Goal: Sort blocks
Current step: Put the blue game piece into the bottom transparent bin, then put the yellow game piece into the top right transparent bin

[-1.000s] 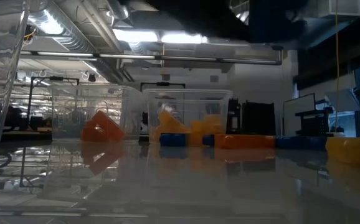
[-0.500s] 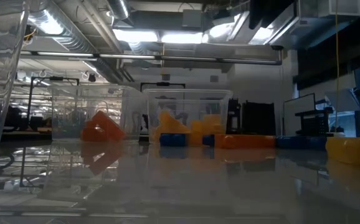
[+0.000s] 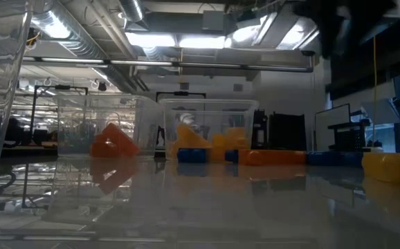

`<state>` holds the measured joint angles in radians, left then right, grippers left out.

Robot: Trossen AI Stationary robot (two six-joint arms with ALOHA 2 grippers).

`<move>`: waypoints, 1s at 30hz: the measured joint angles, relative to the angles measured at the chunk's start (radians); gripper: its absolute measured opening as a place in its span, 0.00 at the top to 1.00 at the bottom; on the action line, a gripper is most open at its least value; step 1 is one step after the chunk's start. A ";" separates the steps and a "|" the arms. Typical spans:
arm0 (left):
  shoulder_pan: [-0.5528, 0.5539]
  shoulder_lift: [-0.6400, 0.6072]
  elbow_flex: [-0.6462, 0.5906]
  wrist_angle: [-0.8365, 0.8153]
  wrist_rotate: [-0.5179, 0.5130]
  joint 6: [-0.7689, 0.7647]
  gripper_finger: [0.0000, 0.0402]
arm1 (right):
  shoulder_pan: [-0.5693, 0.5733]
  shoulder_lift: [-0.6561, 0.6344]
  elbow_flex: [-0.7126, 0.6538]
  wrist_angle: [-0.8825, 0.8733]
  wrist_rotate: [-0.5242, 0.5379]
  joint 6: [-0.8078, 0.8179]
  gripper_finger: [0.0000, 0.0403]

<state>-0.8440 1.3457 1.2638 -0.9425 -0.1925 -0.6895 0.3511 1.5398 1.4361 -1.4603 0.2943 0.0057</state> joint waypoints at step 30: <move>-0.071 0.000 -0.097 -0.029 -0.002 -0.418 0.72 | 0.447 -0.081 -0.550 0.601 0.133 0.773 0.55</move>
<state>-0.9146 1.3453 1.1667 -0.9714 -0.1947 -1.1076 0.7982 1.4586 0.8859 -0.8590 0.4274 0.7792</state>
